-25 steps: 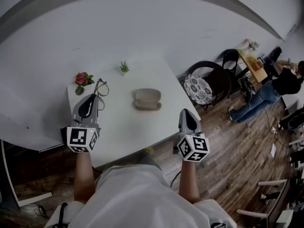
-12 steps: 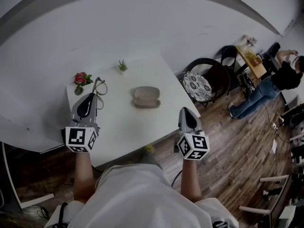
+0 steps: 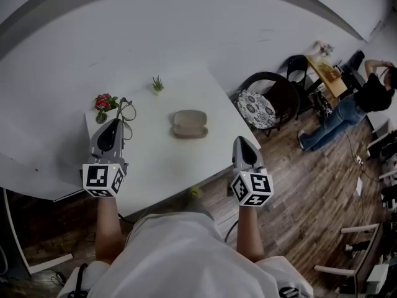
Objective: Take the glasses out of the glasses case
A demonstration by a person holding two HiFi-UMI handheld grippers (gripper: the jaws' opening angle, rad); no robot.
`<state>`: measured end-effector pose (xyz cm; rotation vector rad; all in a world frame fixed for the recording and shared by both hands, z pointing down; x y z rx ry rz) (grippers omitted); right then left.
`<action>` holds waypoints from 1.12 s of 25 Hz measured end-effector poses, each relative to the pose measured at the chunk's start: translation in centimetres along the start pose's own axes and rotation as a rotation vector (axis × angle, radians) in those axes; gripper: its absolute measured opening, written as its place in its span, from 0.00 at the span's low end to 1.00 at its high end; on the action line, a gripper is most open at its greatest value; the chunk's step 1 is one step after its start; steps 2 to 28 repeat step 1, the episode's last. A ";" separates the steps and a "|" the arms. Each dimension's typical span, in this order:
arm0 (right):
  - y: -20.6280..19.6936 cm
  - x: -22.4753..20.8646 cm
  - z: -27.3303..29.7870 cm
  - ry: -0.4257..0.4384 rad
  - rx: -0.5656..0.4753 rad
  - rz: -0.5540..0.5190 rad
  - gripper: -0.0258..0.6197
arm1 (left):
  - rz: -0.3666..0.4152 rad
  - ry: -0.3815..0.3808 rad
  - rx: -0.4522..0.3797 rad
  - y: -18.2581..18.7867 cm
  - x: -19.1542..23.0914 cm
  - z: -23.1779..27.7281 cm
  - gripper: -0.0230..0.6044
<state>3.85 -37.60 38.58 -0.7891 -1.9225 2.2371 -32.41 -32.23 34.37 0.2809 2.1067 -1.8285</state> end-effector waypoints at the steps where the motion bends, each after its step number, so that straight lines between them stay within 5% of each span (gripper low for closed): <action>1: 0.0 0.0 0.0 0.000 0.000 -0.002 0.04 | -0.003 0.003 -0.001 0.0 0.0 0.0 0.08; 28: 0.0 0.0 0.0 0.000 0.000 -0.002 0.04 | -0.003 0.003 -0.001 0.0 0.0 0.0 0.08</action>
Point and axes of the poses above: the fingertips, and each gripper's own axes: z forward along the fingers, x to its left, y out of its top, the point moved 3 cm from there along -z, backward along the fingers, and after that the axes turned 15 degrees about z, right-handed, at the moved point
